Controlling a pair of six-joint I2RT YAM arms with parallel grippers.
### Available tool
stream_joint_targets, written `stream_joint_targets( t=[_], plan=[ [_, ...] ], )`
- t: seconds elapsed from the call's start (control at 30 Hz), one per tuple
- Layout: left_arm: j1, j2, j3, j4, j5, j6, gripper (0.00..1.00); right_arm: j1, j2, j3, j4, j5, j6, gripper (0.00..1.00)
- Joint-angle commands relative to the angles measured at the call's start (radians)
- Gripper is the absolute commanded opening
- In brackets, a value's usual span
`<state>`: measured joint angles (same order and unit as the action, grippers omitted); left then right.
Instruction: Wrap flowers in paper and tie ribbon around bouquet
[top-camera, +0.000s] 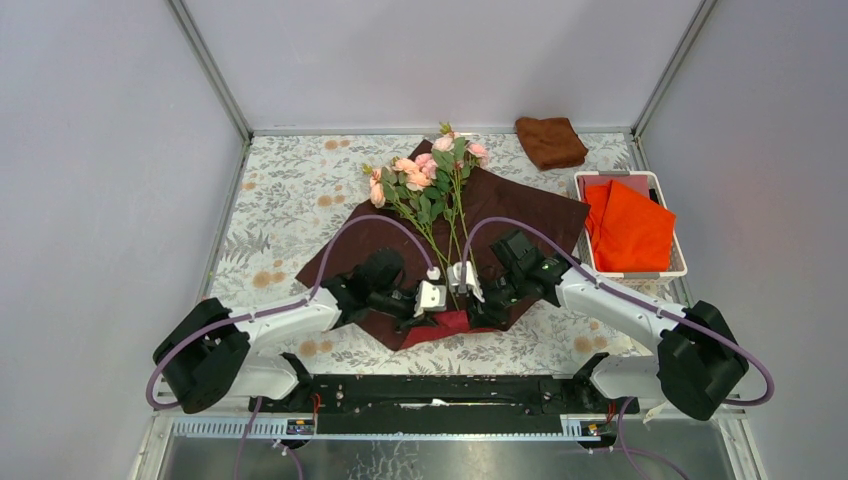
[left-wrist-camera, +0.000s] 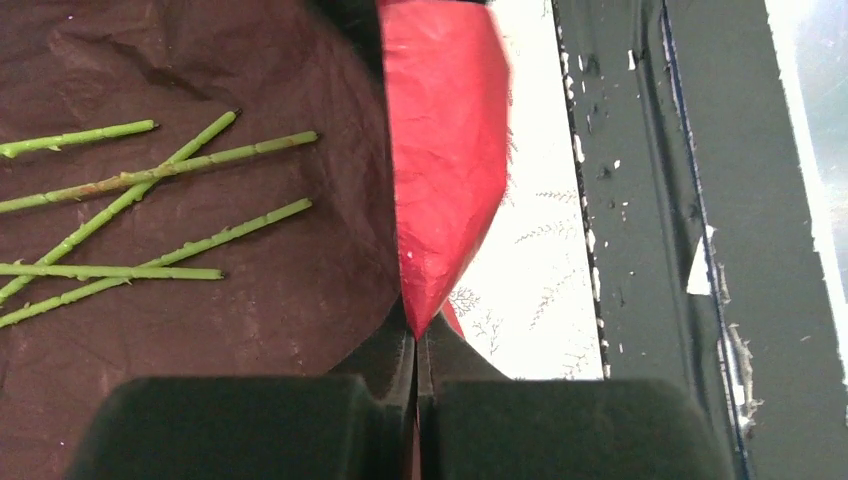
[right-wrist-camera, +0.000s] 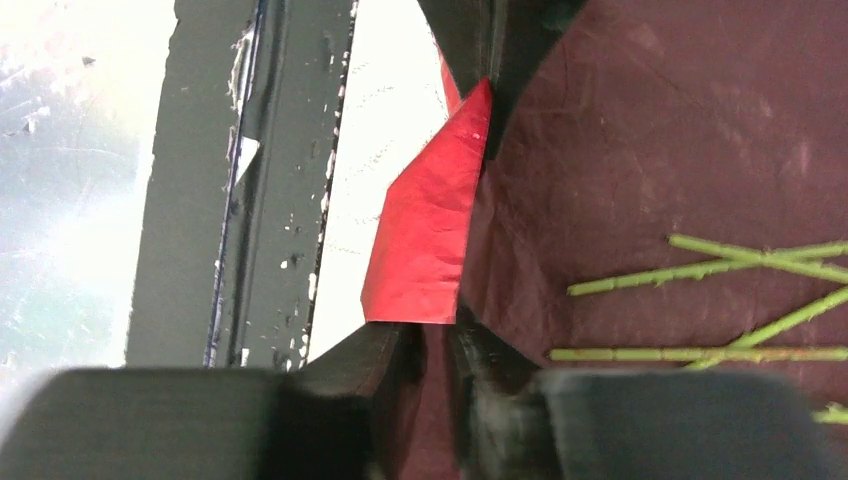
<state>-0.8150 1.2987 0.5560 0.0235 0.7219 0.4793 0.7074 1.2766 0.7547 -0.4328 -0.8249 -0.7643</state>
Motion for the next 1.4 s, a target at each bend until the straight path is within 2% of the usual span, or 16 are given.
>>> stream_joint_targets(
  t=[0.0, 0.07, 0.2, 0.27, 0.37, 0.43, 0.5, 0.57, 0.67, 0.8, 1.03, 1.2, 1.27, 1.37],
  plan=[
    [0.028, 0.0, 0.065, -0.021, 0.052, -0.047, 0.0, -0.017, -0.034, 0.05, 0.051, 0.049, 0.101, 0.43],
    [0.076, 0.021, 0.087, -0.05, 0.084, -0.086, 0.0, -0.052, -0.058, 0.052, 0.132, 0.076, 0.266, 0.53],
    [0.206, 0.094, 0.128, -0.063, 0.144, -0.126, 0.0, -0.198, -0.082, 0.047, 0.348, 0.014, 0.633, 0.63],
    [0.247, 0.131, 0.14, -0.06, 0.18, -0.149, 0.0, -0.257, -0.059, 0.042, 0.464, -0.002, 0.8, 0.64],
    [0.253, 0.179, 0.159, -0.074, 0.188, -0.16, 0.0, -0.351, 0.013, 0.048, 0.599, -0.024, 1.024, 0.65],
    [0.258, 0.199, 0.174, -0.086, 0.182, -0.165, 0.0, -0.378, 0.076, 0.061, 0.643, 0.099, 1.133, 0.6],
    [0.26, 0.216, 0.202, -0.123, 0.179, -0.152, 0.0, -0.38, 0.151, 0.096, 0.568, 0.319, 1.169, 0.5],
    [0.26, 0.221, 0.226, -0.165, 0.173, -0.134, 0.0, -0.378, 0.237, 0.146, 0.479, 0.47, 1.167, 0.43],
    [0.26, 0.213, 0.235, -0.201, 0.168, -0.107, 0.0, -0.365, 0.34, 0.2, 0.439, 0.556, 1.132, 0.41],
    [0.258, 0.222, 0.249, -0.233, 0.169, -0.083, 0.04, -0.29, 0.445, 0.231, 0.459, 0.581, 1.11, 0.35],
    [0.258, 0.259, 0.292, -0.276, 0.175, -0.072, 0.02, -0.194, 0.577, 0.285, 0.486, 0.54, 1.129, 0.29],
    [0.26, 0.25, 0.285, -0.276, 0.163, -0.066, 0.02, -0.176, 0.57, 0.278, 0.518, 0.368, 1.162, 0.29],
    [0.261, 0.253, 0.286, -0.275, 0.164, -0.066, 0.01, -0.173, 0.534, 0.281, 0.499, 0.294, 1.157, 0.32],
    [0.262, 0.258, 0.288, -0.277, 0.164, -0.07, 0.01, -0.172, 0.444, 0.307, 0.342, 0.302, 1.069, 0.47]
  ],
)
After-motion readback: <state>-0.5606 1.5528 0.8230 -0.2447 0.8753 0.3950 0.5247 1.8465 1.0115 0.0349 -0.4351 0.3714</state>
